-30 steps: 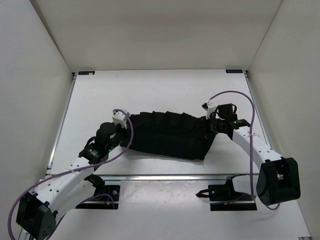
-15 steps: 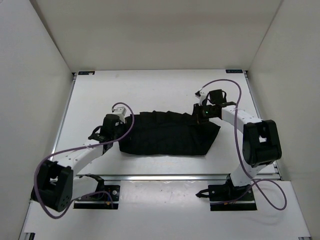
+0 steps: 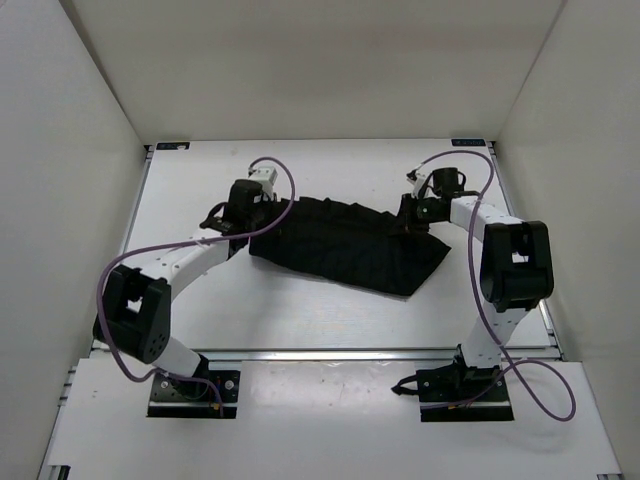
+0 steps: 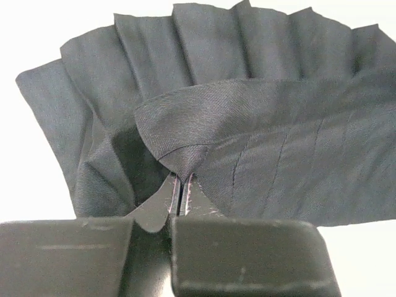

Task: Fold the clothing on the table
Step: Fold the skirt

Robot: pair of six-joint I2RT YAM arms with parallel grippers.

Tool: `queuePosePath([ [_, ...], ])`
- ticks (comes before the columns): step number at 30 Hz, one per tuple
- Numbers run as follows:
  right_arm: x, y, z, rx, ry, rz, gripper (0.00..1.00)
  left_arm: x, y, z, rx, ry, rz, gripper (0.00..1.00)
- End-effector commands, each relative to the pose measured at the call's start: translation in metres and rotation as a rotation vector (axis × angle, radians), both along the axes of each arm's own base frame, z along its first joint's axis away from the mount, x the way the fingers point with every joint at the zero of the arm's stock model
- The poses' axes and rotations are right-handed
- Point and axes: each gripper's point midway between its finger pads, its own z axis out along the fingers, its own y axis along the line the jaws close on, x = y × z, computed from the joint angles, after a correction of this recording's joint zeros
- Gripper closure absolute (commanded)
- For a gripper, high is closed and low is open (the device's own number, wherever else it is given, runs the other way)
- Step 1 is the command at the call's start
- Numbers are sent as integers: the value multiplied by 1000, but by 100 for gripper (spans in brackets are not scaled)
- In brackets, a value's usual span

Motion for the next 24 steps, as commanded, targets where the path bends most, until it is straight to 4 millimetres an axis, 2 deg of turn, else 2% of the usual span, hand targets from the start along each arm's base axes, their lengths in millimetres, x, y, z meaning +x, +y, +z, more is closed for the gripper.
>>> queuePosePath([
  [1,35,-34,29,-49,-124,-92,100,45,16,41,65,-149,71,100],
  [5,56,-31,43,-21,-147,-85,100,73,6,47,46,-164,55,100],
  [7,82,-38,70,-69,-224,-92,100,88,5,58,26,-194,60,100],
  [8,90,-38,73,-83,-231,-92,99,97,4,65,20,-216,68,100],
  [9,106,-39,98,-86,-281,-96,100,107,4,78,7,-250,74,100],
  [11,133,-39,153,-77,-394,-97,100,123,1,116,-12,-370,67,100],
  [12,139,-39,173,-64,-441,-98,100,128,-1,140,-26,-431,64,100],
  [13,145,-39,203,-59,-509,-97,100,132,0,159,-18,-495,66,100],
  [14,147,-36,238,-47,-589,-95,100,132,-2,191,-37,-578,56,100],
  [15,143,-39,264,-52,-651,-104,100,128,-1,220,-38,-662,46,100],
  [16,140,-40,288,-53,-709,-113,100,124,-1,239,-45,-708,45,100],
  [17,129,-41,310,-60,-763,-116,100,114,2,269,-48,-785,46,100],
  [18,113,-42,335,-72,-825,-115,100,98,6,297,-48,-853,44,100],
  [19,105,-40,344,-81,-849,-123,100,80,11,321,-59,-910,48,100],
  [20,89,-42,356,-128,-910,-108,100,68,11,332,-41,-955,44,100],
  [21,66,-38,380,-144,-978,-117,100,45,12,341,-36,-1002,32,100],
  [22,47,-38,379,-165,-1002,-125,100,22,12,338,-37,-1019,15,100],
  [23,43,-34,351,-176,-972,-110,100,12,12,335,-37,-1028,9,100],
  [24,26,-36,337,-178,-970,-114,100,-3,16,313,-40,-989,2,100],
])
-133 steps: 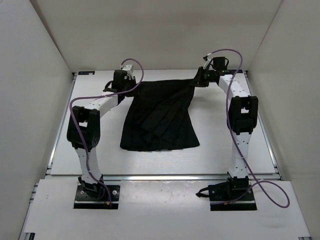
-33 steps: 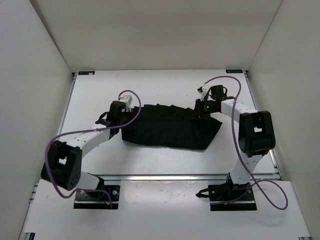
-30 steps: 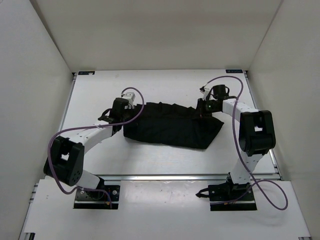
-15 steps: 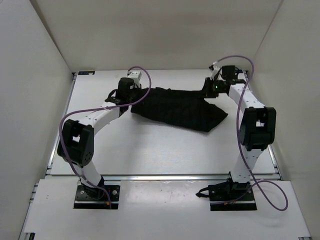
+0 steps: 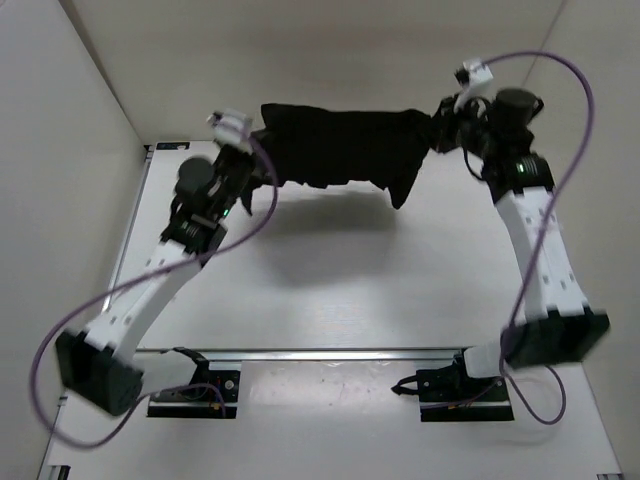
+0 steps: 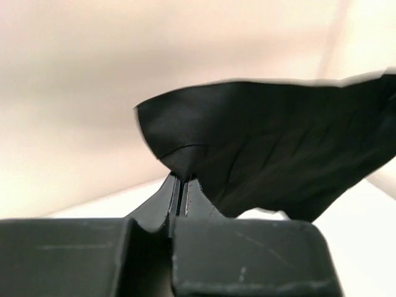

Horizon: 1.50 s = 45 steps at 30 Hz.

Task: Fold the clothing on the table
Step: Fold the skirt

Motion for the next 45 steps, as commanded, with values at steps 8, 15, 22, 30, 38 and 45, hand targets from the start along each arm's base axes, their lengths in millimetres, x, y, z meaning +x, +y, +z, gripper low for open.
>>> queuePosePath([
  [8,-117,-20,-82,-58,63,-79,100,-146,63,-75,-78,64,45,100],
  [15,-91,-13,-96,-6,123,-41,100,-123,88,-82,-86,105,109,100],
  [22,6,-19,-142,-9,275,-45,100,-21,47,-140,3,267,76,100],
  [30,121,-27,-42,15,80,-54,100,119,5,-67,30,148,39,100],
  [38,62,-18,28,-81,-76,-62,100,45,6,-2,62,-76,43,100],
  [45,-56,-9,-118,-89,144,-41,99,-49,7,-113,47,103,-23,100],
])
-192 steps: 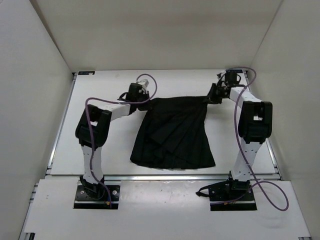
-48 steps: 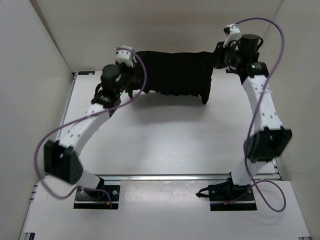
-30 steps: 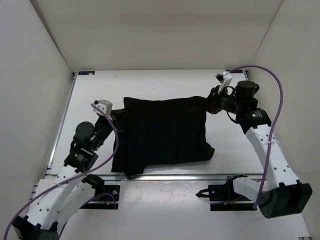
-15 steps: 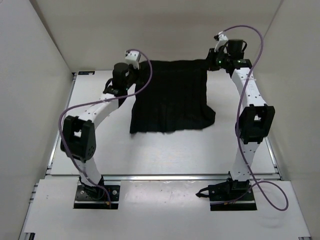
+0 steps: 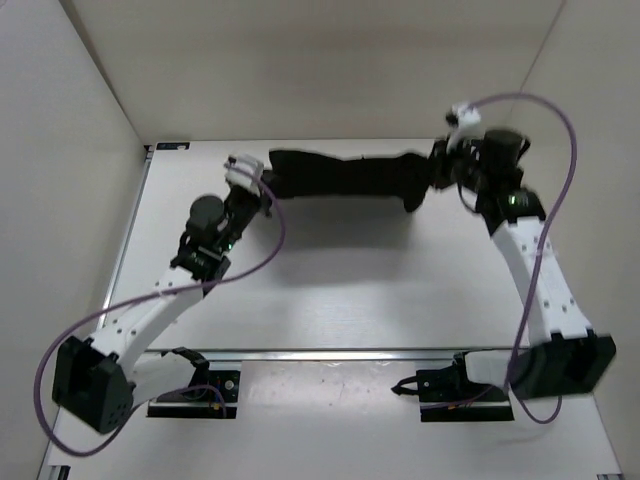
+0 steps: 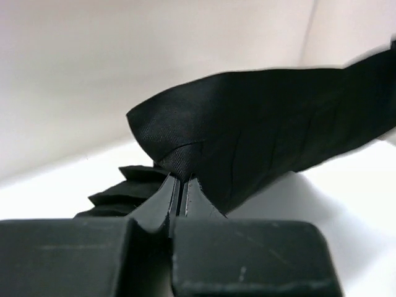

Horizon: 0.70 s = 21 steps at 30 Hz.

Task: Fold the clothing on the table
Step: Fold the skirt

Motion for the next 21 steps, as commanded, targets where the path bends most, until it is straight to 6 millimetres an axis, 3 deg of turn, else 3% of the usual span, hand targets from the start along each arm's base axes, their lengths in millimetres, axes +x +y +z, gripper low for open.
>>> queuePosePath([
  [1,-40,-4,-100,-41,174,-38,100,-27,14,-74,7,170,38,100],
  [3,-70,0,-142,-33,293,-21,100,-56,21,-111,-33,269,39,100],
  [6,-71,6,-171,-1,372,-7,100,-68,33,-142,-102,387,81,100],
  [8,-58,9,-188,59,450,8,100,-59,48,-164,-121,466,114,100],
  [10,-44,14,-219,86,564,25,100,-44,51,-192,-107,575,147,100],
  [11,-39,17,-221,100,583,37,100,-36,52,-204,-73,616,164,100],
  [12,-35,19,-238,110,635,41,100,-31,53,-208,-55,631,174,100],
  [15,-28,21,-268,131,741,26,100,-4,32,-223,29,691,127,100],
  [20,-18,14,-289,135,801,-18,100,37,8,-238,80,761,101,100],
  [21,-15,5,-290,137,801,-39,100,47,5,-248,84,803,105,99],
])
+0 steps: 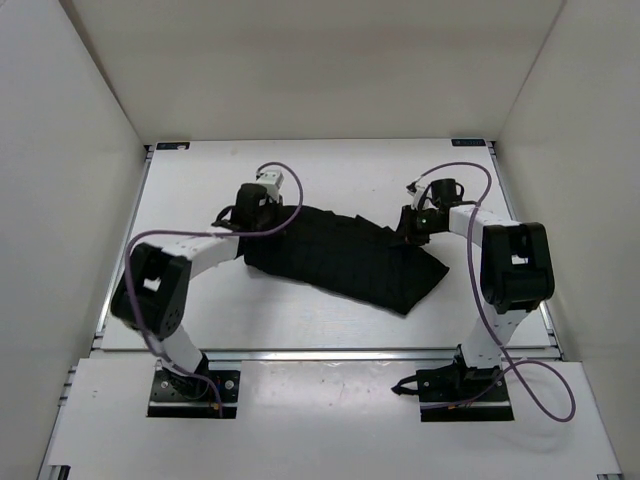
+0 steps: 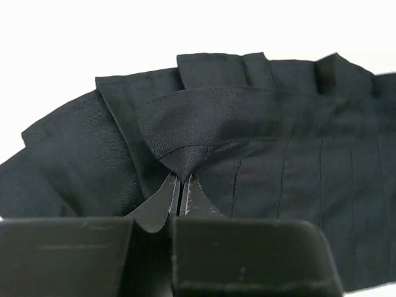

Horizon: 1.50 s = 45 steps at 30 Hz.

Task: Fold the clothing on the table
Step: Fold the skirt

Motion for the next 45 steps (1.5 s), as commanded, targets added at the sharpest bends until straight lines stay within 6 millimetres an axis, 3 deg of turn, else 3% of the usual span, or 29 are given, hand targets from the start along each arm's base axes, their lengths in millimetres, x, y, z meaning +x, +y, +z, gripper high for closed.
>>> queuePosePath([
  [1,27,-17,8,-18,-39,-58,100,29,-1,-2,17,43,21,99],
  [4,30,-28,-10,-28,38,-80,100,42,-1,-24,29,130,55,100],
  [8,34,-33,-21,-60,74,-82,100,54,0,-34,45,155,77,93],
  [9,34,-31,-24,-68,79,-76,100,58,-1,-37,56,157,78,84],
  [11,36,-31,-24,-66,81,-69,100,61,-2,-41,92,182,74,41],
  [13,39,-32,-23,-65,91,-71,90,70,-5,-38,101,187,81,26],
  [14,42,-31,-20,-57,90,-61,77,70,-4,-38,98,194,82,21],
  [16,57,-37,1,-70,38,-67,59,74,-8,-21,79,152,89,15],
  [17,58,-39,3,-82,28,-63,54,74,-8,-13,73,135,90,12],
  [18,65,-38,19,-88,-16,-60,49,76,-10,-3,72,113,82,10],
  [21,76,-43,53,-97,-91,-71,37,79,-5,26,100,46,97,6],
  [23,77,-44,83,-111,-161,-72,34,80,0,56,111,-27,116,1],
  [25,68,-50,88,-134,-165,-99,31,75,-4,75,95,-79,109,1],
  [28,47,-52,95,-151,-186,-111,31,62,-11,90,59,-128,64,5],
  [31,19,-48,90,-125,-159,-142,42,48,-26,79,47,-114,-2,15],
  [33,1,-35,87,-59,-134,-133,90,37,-40,64,31,-73,-43,44],
  [34,-7,-32,84,-42,-123,-147,100,33,-44,57,22,-55,-50,54],
  [35,-27,-9,76,-14,-105,-111,100,25,-50,33,14,-8,-74,88],
  [36,-27,-9,76,-13,-106,-111,100,25,-50,33,12,-8,-73,88],
  [37,-34,-4,70,-17,-84,-113,100,20,-57,22,7,13,-93,99],
  [40,-49,10,49,-47,-45,-91,100,21,-59,1,17,65,-96,100],
  [45,-55,4,12,-103,63,-130,100,10,-54,-36,29,176,-67,100],
])
